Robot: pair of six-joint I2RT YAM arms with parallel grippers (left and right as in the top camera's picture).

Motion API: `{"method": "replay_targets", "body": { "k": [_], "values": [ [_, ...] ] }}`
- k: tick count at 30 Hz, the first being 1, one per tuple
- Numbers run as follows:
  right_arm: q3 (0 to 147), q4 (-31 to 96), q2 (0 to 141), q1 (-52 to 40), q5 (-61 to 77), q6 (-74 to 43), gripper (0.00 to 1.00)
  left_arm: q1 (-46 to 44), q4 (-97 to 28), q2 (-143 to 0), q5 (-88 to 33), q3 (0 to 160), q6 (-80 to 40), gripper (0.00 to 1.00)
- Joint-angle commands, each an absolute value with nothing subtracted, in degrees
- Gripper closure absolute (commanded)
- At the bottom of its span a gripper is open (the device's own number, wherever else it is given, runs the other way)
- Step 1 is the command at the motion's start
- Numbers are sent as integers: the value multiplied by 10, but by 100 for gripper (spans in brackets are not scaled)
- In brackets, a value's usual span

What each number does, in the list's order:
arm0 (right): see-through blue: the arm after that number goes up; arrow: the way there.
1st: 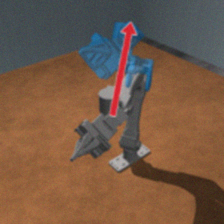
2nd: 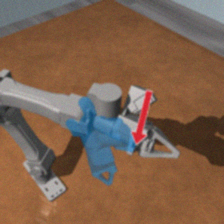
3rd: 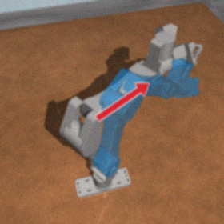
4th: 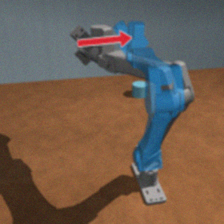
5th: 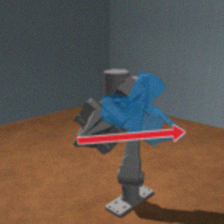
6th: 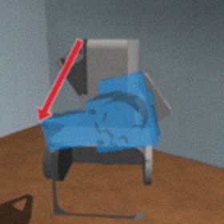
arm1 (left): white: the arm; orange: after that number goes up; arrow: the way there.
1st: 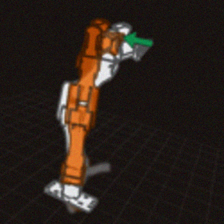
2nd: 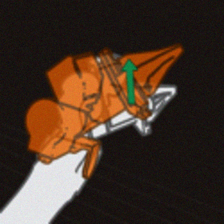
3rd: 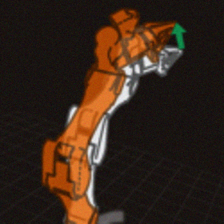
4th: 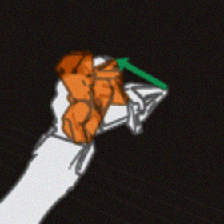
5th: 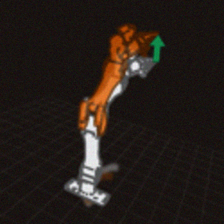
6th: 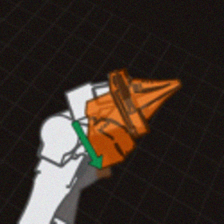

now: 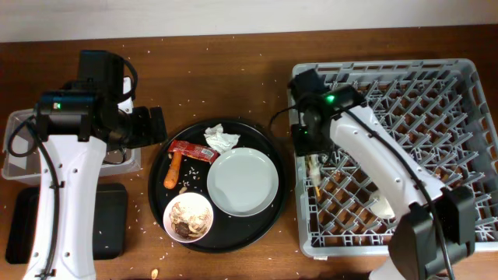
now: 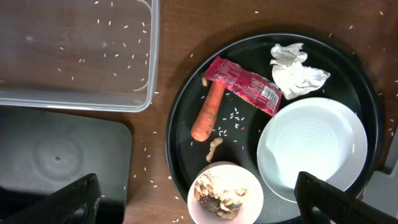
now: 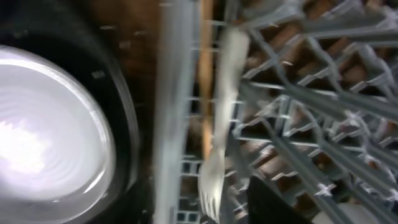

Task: Sort waste into correct bins and load items into the dishwasher rack
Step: 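Grasp the white plastic fork with the right gripper and place it in the rack, then grasp the white plate edge with the right gripper and lay it in the rack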

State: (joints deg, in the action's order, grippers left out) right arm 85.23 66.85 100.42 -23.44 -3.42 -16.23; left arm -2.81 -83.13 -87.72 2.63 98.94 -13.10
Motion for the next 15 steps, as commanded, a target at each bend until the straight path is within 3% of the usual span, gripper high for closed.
{"method": "replay_targets", "body": {
  "k": [1, 5, 11, 14, 15],
  "values": [
    [880, 658, 950, -309, 10, -208, 47, -26, -831, -870, 33, 996, -130, 1],
    [836, 643, 1015, -379, -21, -424, 53, -25, -831, -870, 33, 996, -130, 1],
    [799, 602, 1138, -357, 9, -363, 54, -26, -831, -870, 33, 996, -130, 1],
    [784, 587, 1139, -360, 9, -362, 73, -26, -831, -870, 33, 996, -130, 1],
    [777, 581, 1139, -360, 9, -362, 73, -26, -831, -870, 33, 996, -130, 1]
  ]
}}
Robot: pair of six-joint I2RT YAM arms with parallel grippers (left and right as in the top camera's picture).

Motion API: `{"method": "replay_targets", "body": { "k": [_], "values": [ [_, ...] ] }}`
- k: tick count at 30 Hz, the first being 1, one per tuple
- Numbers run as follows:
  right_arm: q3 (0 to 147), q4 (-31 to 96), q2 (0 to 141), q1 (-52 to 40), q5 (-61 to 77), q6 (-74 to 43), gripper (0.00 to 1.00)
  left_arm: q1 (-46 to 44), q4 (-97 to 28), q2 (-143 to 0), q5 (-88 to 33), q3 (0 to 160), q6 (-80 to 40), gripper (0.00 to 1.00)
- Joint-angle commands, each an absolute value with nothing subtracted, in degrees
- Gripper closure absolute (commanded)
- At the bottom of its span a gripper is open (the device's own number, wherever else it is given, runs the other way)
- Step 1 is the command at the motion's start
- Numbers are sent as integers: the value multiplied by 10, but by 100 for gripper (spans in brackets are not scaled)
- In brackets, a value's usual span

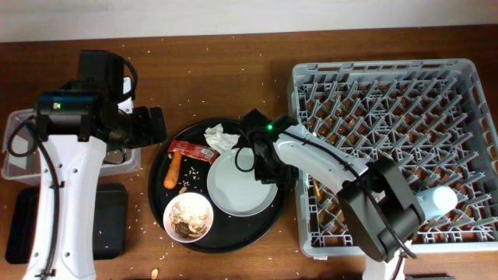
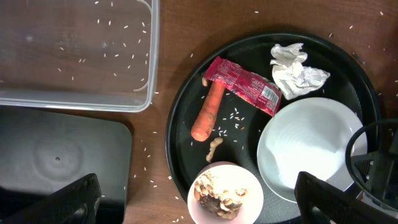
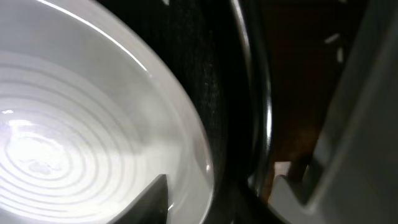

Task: Sort waste into correct bins and load items into the dishwasher rack
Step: 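Grasp the white plate edge with the right gripper and lay it in the rack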

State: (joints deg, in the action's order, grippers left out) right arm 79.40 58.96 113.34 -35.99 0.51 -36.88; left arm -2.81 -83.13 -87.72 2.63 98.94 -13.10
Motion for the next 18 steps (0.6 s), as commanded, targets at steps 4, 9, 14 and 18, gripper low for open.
{"method": "replay_targets", "body": {
  "k": [4, 9, 14, 18],
  "values": [
    [738, 552, 1138, -359, 20, -362, 88, -25, -831, -870, 33, 996, -130, 1],
    [775, 584, 1064, -359, -6, -348, 96, -26, -831, -870, 33, 996, -130, 1],
    [895, 707, 957, -359, -117, -347, 96, -26, -831, -870, 33, 996, -130, 1],
    [987, 796, 858, -315, -365, -347, 96, -26, -831, -870, 33, 996, -130, 1]
  ]
}}
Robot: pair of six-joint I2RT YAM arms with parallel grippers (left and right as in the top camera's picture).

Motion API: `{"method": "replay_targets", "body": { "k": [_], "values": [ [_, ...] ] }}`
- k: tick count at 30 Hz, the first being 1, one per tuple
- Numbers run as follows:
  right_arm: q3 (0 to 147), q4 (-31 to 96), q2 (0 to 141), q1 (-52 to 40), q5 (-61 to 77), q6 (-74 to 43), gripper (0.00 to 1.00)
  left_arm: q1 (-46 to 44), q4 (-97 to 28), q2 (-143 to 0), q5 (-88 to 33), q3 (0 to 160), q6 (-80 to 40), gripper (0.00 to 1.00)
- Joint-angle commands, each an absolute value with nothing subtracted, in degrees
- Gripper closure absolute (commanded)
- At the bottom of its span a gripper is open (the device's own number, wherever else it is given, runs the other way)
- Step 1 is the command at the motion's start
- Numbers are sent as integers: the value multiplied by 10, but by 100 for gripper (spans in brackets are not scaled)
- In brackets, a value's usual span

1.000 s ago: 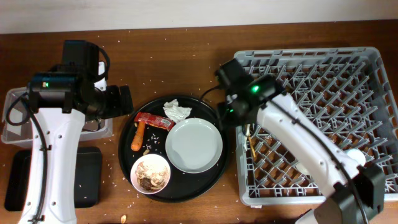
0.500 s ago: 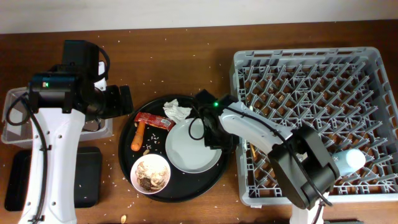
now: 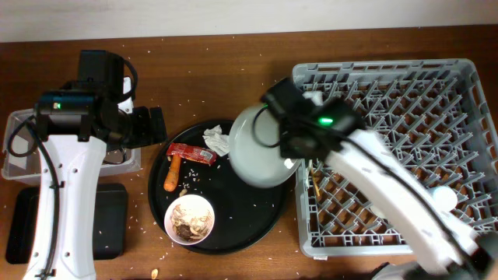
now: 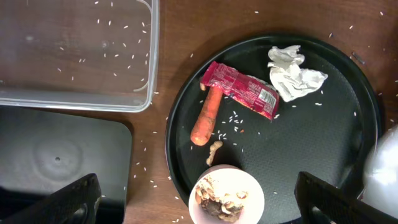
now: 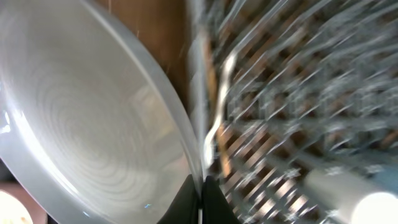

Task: Sort waste into correct bins and load items into the dishwasher rack
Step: 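Grasp the white plate edge with the right gripper and lay it in the rack, then push the white plate upright between rack tines with the right gripper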

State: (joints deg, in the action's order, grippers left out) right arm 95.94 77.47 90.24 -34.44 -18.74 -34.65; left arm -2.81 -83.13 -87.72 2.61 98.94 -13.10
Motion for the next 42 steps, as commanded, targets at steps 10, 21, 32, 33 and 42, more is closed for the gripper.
{"method": "replay_targets", "body": {
  "k": [10, 21, 32, 33, 42],
  "values": [
    [892, 764, 853, -113, -623, -314, 96, -26, -831, -870, 33, 996, -130, 1],
    [865, 608, 973, -108, -606, -64, 96, -26, -831, -870, 33, 996, -130, 1],
    [928, 617, 748, -108, -314, -37, 39, -26, -831, -870, 33, 996, -130, 1],
    [928, 641, 741, -106, -273, -69, 36, -26, -831, -870, 33, 996, -130, 1],
    [928, 657, 1076, 312, 159, -197, 39, -26, -831, -870, 33, 996, -130, 1]
  ]
}}
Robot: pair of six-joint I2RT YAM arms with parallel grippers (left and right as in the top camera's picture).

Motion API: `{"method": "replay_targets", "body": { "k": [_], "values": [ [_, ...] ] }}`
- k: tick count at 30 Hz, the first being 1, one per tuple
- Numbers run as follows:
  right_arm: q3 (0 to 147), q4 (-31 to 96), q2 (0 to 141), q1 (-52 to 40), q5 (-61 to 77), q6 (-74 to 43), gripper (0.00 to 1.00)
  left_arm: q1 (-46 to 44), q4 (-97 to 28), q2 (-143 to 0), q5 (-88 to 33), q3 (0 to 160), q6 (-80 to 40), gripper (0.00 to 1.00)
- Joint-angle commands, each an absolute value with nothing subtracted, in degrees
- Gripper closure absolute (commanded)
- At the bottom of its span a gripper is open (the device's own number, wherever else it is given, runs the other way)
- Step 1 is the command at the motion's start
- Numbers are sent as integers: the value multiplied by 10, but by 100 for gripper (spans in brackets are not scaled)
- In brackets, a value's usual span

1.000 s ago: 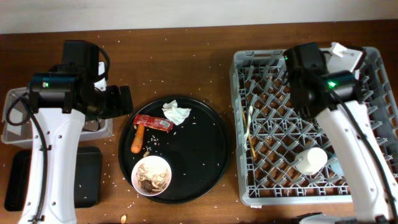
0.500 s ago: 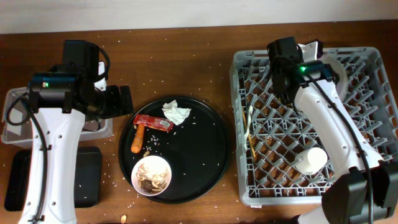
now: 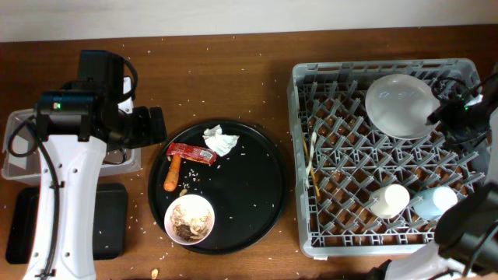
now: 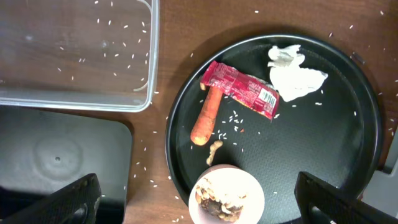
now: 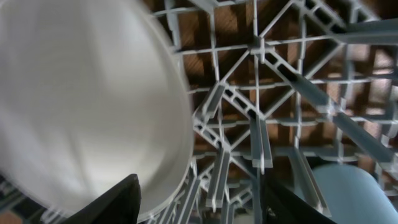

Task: Sort waste into correct bins and load items into the dishwasher rack
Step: 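Push the white plate upright between rack tines with the right gripper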

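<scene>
The white plate [image 3: 398,105] rests in the far part of the grey dishwasher rack [image 3: 366,247]; in the right wrist view the plate [image 5: 81,106] fills the left side. My right gripper [image 3: 455,110] [image 5: 199,205] stands open just right of the plate, holding nothing. On the black tray [image 3: 257,202] lie a carrot [image 3: 171,175], a red wrapper [image 3: 192,152], a crumpled tissue [image 3: 222,141] and a bowl of food scraps [image 3: 189,217]. My left gripper [image 3: 144,128] [image 4: 196,198] hangs open above the tray's left side.
A fork [image 3: 313,155] lies at the rack's left side, and two cups [image 3: 389,200] [image 3: 430,202] lie at its near right. A clear bin [image 4: 74,56] and a black bin [image 4: 56,162] stand left of the tray. Rice grains are scattered about.
The plate was held above the tray's right edge by my right gripper; now it sits in the rack's far right part and that gripper is open beside it. The left arm has not moved.
The plate lay on the tray while my right gripper was over the rack's left edge by the fork. Then the gripper was at the plate's right rim. Then it was shut on the plate, clear of the tray. Now the plate is in the rack, let go.
</scene>
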State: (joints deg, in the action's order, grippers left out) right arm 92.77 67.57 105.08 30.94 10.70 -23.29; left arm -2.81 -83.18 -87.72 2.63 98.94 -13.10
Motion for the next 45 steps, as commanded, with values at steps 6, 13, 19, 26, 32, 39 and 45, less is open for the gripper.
{"method": "replay_targets", "body": {
  "k": [6, 13, 19, 26, 32, 39, 45],
  "values": [
    [928, 622, 1103, 312, 118, -219, 63, -26, -831, -870, 33, 996, -130, 1],
    [932, 627, 1079, 312, 122, -216, 96, -26, -831, -870, 33, 996, -130, 1],
    [946, 646, 795, 254, -67, -64, 96, -26, -831, -870, 33, 996, -130, 1],
    [870, 650, 826, 22, -343, -5, 96, -26, -831, -870, 33, 996, -130, 1],
    [847, 632, 880, 15, -433, -48, 96, -25, -831, -870, 33, 996, -130, 1],
    [848, 632, 912, -69, -458, -48, 65, -26, -831, -870, 33, 996, -130, 1],
    [945, 686, 712, -92, -25, -97, 46, -26, -831, -870, 33, 996, -130, 1]
  ]
}}
